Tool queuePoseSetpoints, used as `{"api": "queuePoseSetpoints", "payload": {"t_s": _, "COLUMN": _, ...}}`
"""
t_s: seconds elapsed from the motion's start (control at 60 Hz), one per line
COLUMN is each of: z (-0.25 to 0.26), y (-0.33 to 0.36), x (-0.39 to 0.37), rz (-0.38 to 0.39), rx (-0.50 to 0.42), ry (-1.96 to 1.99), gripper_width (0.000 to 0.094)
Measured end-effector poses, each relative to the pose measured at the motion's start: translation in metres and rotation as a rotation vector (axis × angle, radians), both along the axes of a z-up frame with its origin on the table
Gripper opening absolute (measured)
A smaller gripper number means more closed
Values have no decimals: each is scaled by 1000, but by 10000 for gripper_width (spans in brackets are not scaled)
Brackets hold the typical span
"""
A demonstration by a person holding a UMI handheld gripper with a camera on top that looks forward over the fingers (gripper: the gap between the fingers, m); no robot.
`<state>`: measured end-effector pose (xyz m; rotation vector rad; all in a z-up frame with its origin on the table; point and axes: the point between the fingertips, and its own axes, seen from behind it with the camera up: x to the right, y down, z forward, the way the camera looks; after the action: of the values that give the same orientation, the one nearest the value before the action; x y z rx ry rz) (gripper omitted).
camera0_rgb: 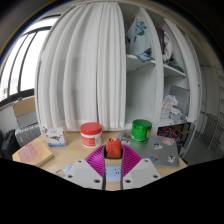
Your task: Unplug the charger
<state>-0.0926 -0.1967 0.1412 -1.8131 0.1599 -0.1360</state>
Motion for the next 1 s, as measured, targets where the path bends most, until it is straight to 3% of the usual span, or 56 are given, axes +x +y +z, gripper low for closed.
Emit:
{"api": "queuePoseSetpoints", "payload": {"t_s": 0.1, "z": 68, "y": -65, "x": 4, "rz": -48, "rx": 74, "ry": 33, "gripper_width": 188}}
{"api": "queuePoseSetpoints", "payload": {"t_s": 0.167, "z": 64, "y": -72, "x": 35, "rz": -76, "rx": 46, "ry": 5, "gripper_width": 192}}
{"api": "queuePoseSetpoints", "payload": {"t_s": 0.383, "z": -38, "y": -148, "x": 58, "rz": -69, "rx": -172, "ry": 74, "gripper_width": 225}}
{"api": "queuePoseSetpoints", "payload": {"t_s": 0.517, "z": -99, "y": -152, "x": 60, "rz": -46, "rx": -286, "ry": 98, "gripper_width": 239}}
{"api": "queuePoseSetpoints", "payload": {"t_s": 0.717, "z": -106, "y": -190, "x": 57, "rz": -1, "rx": -297, "ry": 64, "gripper_width": 239}}
{"api": "queuePoseSetpoints", "payload": {"t_s": 0.733, "z": -111, "y": -163, "x": 59, "rz": -2, "rx": -302, "ry": 63, "gripper_width": 244}}
{"api": "queuePoseSetpoints", "payload": {"t_s": 0.783, "z": -110, "y": -171, "x": 57, "rz": 3, "rx": -303, "ry": 68, "gripper_width": 263}}
{"api": "queuePoseSetpoints", "payload": {"t_s": 0.867, "z": -110, "y": -175, "x": 63, "rz": -5, "rx": -302, "ry": 93, "gripper_width": 341}}
{"api": "queuePoseSetpoints", "payload": {"t_s": 0.9, "z": -113, "y": -183, "x": 64, "rz": -8, "rx": -313, "ry": 102, "gripper_width": 467}}
{"api": "queuePoseSetpoints", "payload": {"t_s": 0.95, "z": -120, "y": -186, "x": 62, "rz": -13, "rx": -341, "ry": 111, "gripper_width": 792}}
{"api": "queuePoseSetpoints", "payload": {"t_s": 0.967, "z": -121, "y": -189, "x": 63, "rz": -18, "rx": -348, "ry": 112, "gripper_width": 859}}
{"api": "queuePoseSetpoints", "payload": {"t_s": 1.0, "z": -117, "y": -195, "x": 68, "rz": -39, "rx": -340, "ry": 100, "gripper_width": 822}}
